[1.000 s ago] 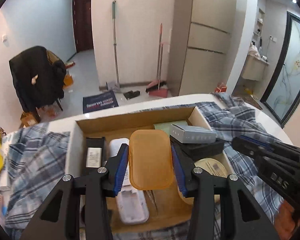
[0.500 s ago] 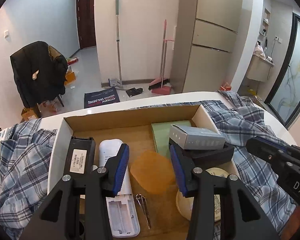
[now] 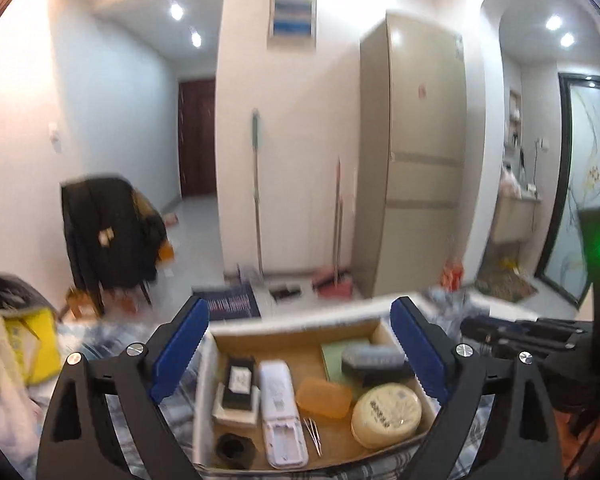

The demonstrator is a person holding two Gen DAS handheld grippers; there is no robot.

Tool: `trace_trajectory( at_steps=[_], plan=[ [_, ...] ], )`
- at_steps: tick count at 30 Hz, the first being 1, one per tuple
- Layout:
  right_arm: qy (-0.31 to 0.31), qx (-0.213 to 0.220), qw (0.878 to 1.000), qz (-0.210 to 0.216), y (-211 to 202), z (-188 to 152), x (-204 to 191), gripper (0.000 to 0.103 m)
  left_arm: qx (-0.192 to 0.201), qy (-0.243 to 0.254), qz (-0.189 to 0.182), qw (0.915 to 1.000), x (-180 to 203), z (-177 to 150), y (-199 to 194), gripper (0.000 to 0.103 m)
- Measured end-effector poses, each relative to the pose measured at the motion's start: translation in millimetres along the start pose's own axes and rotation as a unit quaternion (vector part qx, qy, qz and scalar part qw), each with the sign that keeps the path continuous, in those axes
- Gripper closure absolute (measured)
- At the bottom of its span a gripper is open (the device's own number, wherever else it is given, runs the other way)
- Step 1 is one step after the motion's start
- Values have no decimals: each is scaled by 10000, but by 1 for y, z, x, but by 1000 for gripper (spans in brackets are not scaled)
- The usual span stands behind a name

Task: Organize rigid objects

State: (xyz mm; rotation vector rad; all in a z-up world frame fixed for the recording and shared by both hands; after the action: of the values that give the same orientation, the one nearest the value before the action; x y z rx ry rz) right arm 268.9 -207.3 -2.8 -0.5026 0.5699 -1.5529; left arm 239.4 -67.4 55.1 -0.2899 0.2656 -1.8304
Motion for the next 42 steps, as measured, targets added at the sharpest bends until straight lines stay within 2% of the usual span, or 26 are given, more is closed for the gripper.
trace_trajectory(
  at_steps=[4, 5, 8, 10, 11, 12, 13, 14, 15, 18, 20, 23, 28, 30, 36, 38, 41, 42],
  plan=[
    [-99, 389, 9992, 41, -38, 9, -1, 93, 537, 249, 78, 9982, 6, 21, -51, 7],
    [-126, 497, 9987, 44, -49, 10, -2, 92, 689, 282, 60, 9972, 8, 25, -65, 0],
    [-246, 800, 9965, -13, -80, 12, -5, 75, 956, 483, -6, 9942, 16, 29, -99, 0],
    [-276, 1058, 9940, -57, -101, 11, -6, 57, 1110, 562, 112, 9922, 20, 27, -117, 0],
    [-275, 1168, 9928, -35, -110, 9, -7, 53, 1247, 572, 209, 9903, 22, 25, -128, 0],
    [-274, 1275, 9915, 17, -119, 7, -7, 44, 1385, 626, 224, 9881, 24, 23, -138, 0],
    [-264, 1409, 9896, 109, -129, 5, -8, 28, 1488, 700, 241, 9861, 27, 20, -146, 0],
    [-244, 1609, 9864, 223, -140, 2, -8, 18, 1598, 807, 294, 9834, 30, 17, -157, 0],
    [-218, 1864, 9818, 292, -151, -2, -7, 0, 1649, 864, 293, 9821, 33, 14, -165, 0],
    [-307, 2609, 9649, 44, -175, -18, -7, 0, 1469, 751, -163, 9862, 36, 5, -181, 0],
    [-505, 2813, 9581, -196, -180, -26, -11, 0, 1515, 565, -84, 9868, 31, -1, -191, 0],
    [-547, 2927, 9542, -272, -182, -35, -11, 0, 1707, 456, 130, 9842, 25, -10, -200, 0],
    [-390, 2819, 9587, 28, -175, -45, -10, 0, 2017, 383, 574, 9770, 17, -29, -204, 0],
    [-314, 2878, 9571, 123, -174, -53, -9, 0, 1975, 290, 508, 9786, 12, -39, -198, 0],
    [-444, 2740, 9607, 32, -149, -79, -11, 0, 1709, 230, 513, 9837, -1, -72, -166, 0],
    [-459, 2811, 9586, -27, -142, -87, -10, 0, 1611, 231, 475, 9855, -5, -88, -155, 0],
    [-439, 3113, 9473, -619, -135, -98, -5, 0, 1402, 235, 529, 9884, -5, -100, -142, 0],
    [-464, 3114, 9466, -693, -130, -102, -4, 0, 1367, 240, 617, 9884, -6, -99, -141, 0]
  ],
)
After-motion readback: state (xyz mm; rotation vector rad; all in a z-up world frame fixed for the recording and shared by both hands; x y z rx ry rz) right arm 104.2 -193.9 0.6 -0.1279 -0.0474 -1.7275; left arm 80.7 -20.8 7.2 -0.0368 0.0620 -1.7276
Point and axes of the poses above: each gripper's, at about its wrist camera, not at the fingertips, and y roughly the way its jaws point, x to its right, z to its top, the point moved 5 cm from there along y, roughly the way its jaws point, and after that the axes turned 8 degrees about -z, right-handed, at the moved point
